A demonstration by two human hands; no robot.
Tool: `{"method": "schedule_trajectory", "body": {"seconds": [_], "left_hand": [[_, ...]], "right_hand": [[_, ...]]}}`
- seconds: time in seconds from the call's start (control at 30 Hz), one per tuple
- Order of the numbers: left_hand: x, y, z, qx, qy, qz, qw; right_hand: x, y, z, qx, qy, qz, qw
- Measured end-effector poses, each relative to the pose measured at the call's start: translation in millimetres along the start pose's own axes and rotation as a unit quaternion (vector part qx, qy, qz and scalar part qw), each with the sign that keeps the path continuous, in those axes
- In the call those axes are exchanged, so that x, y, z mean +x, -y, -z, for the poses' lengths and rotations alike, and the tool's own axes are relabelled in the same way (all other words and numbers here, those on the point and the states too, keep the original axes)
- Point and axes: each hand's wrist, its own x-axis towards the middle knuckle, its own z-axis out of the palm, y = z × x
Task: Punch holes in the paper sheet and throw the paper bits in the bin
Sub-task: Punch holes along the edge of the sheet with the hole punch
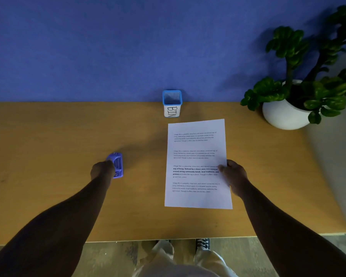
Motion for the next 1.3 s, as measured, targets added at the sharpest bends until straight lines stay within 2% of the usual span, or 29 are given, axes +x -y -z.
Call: {"method": "schedule_trajectory", "body": {"seconds": [0.2, 0.4, 0.5, 0.8, 1.3], "left_hand": [[0.0, -8.0, -1.8, 0.023, 0.056, -0.012, 0.998], [-14.2, -23.6, -18.3, -0.121, 0.143, -0.006, 0.982], [-29.5, -32.7, -23.2, -0.142, 0.168, -0.018, 0.975], [-71.3, -40.3, -47.8, -0.144, 0.192, -0.036, 0.970], [-93.2, -52.3, -60.2, -0.149, 0.203, -0.044, 0.967]], "right_hand": [[-0.4, 7.5, -2.3, -0.010, -0.004, -0.002, 1.000], [-0.8, 15.9, -10.8, 0.001, 0.016, 0.003, 1.000], [1.7, 16.6, -14.3, 0.008, 0.026, 0.002, 1.000], [3.0, 17.1, -18.3, 0.034, 0.032, 0.017, 0.999], [5.4, 12.0, -18.7, -0.005, 0.043, 0.043, 0.998]]}}
